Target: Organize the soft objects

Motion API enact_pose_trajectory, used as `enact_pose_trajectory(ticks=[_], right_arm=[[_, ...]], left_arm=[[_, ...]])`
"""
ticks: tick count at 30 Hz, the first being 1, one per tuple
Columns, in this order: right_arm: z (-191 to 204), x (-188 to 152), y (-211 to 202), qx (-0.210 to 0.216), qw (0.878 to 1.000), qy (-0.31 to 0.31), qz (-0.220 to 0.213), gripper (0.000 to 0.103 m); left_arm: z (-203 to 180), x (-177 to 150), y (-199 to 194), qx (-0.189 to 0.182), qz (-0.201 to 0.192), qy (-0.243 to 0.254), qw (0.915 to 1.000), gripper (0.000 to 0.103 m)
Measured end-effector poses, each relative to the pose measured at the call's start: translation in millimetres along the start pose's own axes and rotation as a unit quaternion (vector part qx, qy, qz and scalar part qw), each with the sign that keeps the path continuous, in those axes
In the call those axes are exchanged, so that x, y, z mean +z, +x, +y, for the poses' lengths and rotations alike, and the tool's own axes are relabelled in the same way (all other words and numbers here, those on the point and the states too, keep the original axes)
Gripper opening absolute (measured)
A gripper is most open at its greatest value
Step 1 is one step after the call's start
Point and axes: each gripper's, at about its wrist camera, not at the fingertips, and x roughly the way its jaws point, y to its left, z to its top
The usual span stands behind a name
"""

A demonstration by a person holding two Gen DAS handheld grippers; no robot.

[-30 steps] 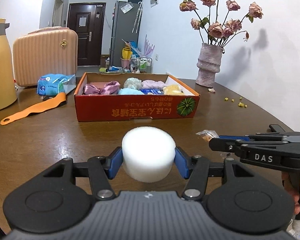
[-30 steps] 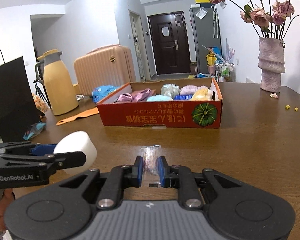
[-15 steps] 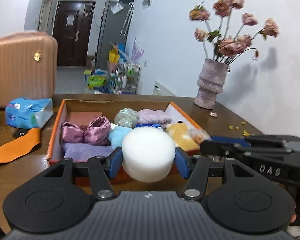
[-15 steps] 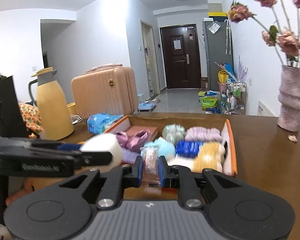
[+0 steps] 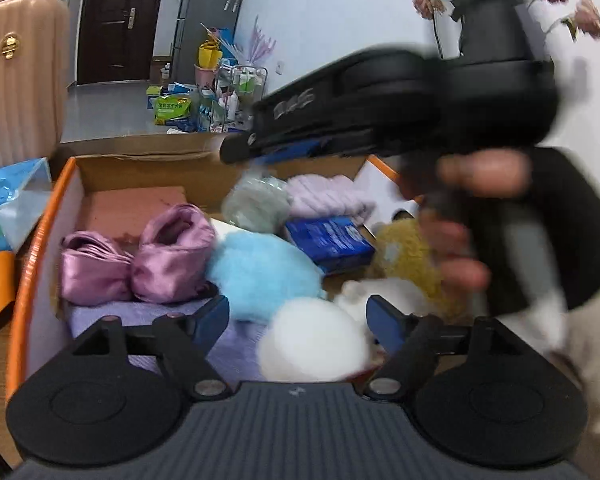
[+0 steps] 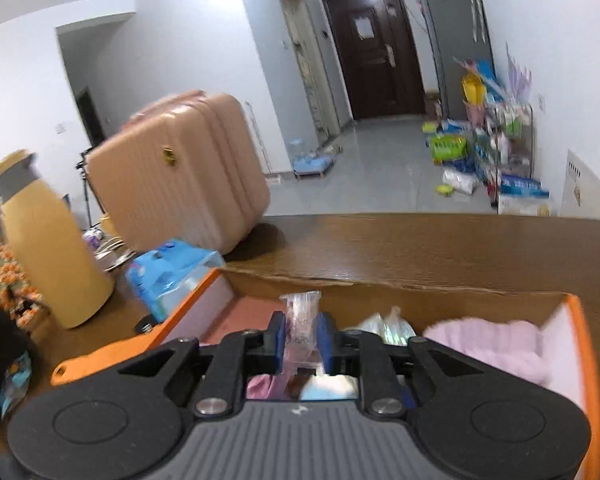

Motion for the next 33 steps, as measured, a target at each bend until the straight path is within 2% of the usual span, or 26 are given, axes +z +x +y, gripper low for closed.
enact_pose_trajectory(ticks=[3, 6, 10, 17, 21, 23, 26, 28, 31, 33], right_arm=[[0.1, 3.4, 27.8, -0.005, 1.0, 0.009, 0.018, 0.031], [1.6, -0.5, 34.9, -0.005, 1.0, 0.011, 0.015, 0.032], [-0.1, -4.8, 21.8, -0.017, 1.0, 0.006, 0.013, 0.033], [-10.8, -17.5, -56.6, -0.07, 0.997, -0.012, -0.001, 0.042], [-15.7, -35.8, -111.9, -0.106, 0.994, -0.028, -0.009, 0.048], [-15.0, -49.1, -135.9, -0.133, 0.99, -0.047, -0.012, 0.055], [-14.4, -69.2, -167.3, -0.173, 0.982, -0.066, -0.031, 0.067], [-14.3, -81.3, -185.1, -0.177, 0.98, -0.069, -0.058, 0.089], [-12.8, -96.8, -206.2, -0.179, 0.977, -0.067, -0.095, 0.092], [-10.1, -102.5, -213.0, -0.177, 0.976, -0.069, -0.103, 0.092]], left_arm=[[18.7, 5.6, -9.7, 0.018, -0.019, -0.012, 0.9996, 0.081], [33.3, 11.2, -16.2, 0.042, -0.032, -0.017, 0.9984, 0.081], [47.2, 18.3, -26.2, 0.064, -0.041, -0.031, 0.9966, 0.081], [36.5, 14.2, -74.0, 0.094, -0.064, -0.016, 0.9933, 0.081], [30.4, 8.7, -100.1, 0.119, -0.079, -0.018, 0.9896, 0.092], [27.1, 1.8, -109.5, 0.14, -0.091, -0.012, 0.9859, 0.094], [24.9, -5.5, -120.4, 0.153, -0.099, -0.021, 0.9831, 0.097], [22.8, -10.5, -128.8, 0.156, -0.117, -0.028, 0.9805, 0.097], [16.9, -20.1, -139.4, 0.152, -0.151, -0.023, 0.9765, 0.098], [12.0, -25.2, -142.2, 0.161, -0.155, -0.015, 0.9746, 0.098]])
